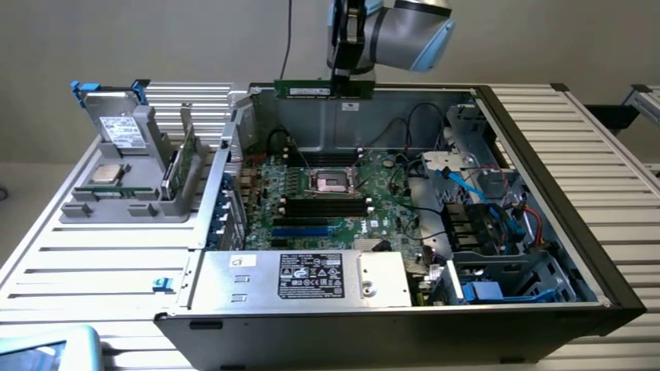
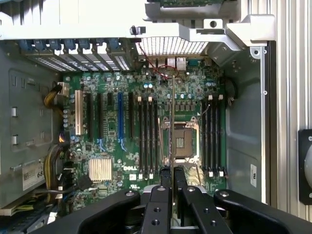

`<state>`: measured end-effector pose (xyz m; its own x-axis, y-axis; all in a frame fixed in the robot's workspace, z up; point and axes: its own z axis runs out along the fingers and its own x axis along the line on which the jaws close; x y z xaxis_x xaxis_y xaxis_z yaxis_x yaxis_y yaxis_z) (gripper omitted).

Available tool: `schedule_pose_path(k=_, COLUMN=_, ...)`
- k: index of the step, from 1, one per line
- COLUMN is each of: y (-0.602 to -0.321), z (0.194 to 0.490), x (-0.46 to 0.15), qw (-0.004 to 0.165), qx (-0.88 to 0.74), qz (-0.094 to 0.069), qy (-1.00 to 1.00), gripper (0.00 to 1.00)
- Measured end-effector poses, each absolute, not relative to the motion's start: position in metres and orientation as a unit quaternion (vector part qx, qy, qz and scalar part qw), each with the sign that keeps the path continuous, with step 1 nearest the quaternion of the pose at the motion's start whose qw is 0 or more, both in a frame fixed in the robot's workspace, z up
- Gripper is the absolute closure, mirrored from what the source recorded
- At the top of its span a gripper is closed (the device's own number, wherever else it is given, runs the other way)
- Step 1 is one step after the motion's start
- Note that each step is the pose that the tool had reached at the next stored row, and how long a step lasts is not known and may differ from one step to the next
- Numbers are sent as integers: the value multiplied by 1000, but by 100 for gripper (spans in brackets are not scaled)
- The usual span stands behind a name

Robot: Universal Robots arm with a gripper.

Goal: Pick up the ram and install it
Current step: 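Insert the ram into the slot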

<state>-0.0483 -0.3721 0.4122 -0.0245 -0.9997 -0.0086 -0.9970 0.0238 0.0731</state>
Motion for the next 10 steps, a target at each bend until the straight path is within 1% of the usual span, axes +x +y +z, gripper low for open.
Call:
schedule_pose_path(k=5, y=-372, z=409, x=-48, qw=33, qx=698, qz=-18, qy=-716, gripper=85)
schedule_pose_path(k=10, y=-375, z=401, x=-48, qw=34, qx=698, qz=-17, qy=-716, gripper=85)
